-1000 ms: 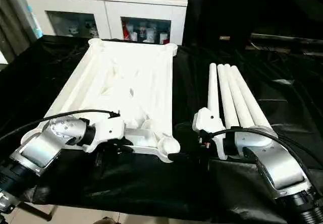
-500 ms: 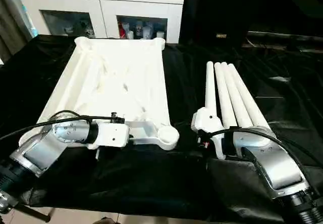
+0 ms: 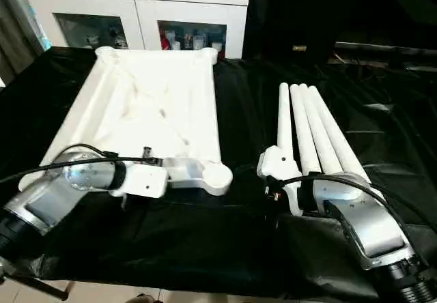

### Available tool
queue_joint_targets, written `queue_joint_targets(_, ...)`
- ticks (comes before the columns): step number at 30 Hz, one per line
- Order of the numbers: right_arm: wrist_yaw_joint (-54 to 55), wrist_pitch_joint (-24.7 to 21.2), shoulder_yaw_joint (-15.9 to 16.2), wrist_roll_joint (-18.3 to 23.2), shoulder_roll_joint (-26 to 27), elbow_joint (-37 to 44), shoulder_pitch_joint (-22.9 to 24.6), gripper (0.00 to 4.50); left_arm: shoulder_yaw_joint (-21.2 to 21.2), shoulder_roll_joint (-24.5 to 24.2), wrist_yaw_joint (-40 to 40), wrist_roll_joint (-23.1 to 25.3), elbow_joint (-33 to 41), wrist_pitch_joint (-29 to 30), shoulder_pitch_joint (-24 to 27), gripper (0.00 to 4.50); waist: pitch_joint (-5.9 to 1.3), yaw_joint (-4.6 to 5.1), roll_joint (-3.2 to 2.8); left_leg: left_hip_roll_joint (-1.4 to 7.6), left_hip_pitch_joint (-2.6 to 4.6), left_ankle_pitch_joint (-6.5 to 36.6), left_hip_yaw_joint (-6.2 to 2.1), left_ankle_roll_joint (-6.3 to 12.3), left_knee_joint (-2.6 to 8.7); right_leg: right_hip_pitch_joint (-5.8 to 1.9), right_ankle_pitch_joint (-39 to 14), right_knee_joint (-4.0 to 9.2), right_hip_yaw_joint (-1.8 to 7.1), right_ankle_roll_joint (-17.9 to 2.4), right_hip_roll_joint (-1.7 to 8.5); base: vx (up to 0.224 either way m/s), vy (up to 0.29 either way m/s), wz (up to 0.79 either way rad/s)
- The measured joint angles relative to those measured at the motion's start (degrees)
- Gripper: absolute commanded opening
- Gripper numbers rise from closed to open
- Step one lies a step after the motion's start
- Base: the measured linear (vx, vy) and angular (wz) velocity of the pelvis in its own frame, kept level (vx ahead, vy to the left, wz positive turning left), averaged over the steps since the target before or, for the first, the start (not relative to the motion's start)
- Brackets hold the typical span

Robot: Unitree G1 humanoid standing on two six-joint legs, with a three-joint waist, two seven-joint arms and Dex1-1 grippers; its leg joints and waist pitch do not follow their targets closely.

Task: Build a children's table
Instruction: Move table base

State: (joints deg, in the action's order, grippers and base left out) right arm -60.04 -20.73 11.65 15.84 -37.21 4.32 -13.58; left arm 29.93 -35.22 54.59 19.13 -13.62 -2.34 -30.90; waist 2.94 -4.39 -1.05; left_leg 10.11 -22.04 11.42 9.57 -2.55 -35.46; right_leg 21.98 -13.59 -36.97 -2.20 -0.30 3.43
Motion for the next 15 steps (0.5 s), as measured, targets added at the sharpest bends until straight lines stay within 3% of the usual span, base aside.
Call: queue_joint_targets(15, 0.1, 1.0, 0.0, -0.7, 0.5, -0.6, 0.0, 4.50, -2.8, 0.1, 0.1, -1.0, 7.1, 10.8, 4.3, 0.02, 0.00, 0.03, 0.00, 0.00, 0.02, 0.0, 0.01, 0.01, 0.00, 0.00, 0.0, -0.01, 0.01, 0.0, 0.00, 0.000, 0.000, 0.00)
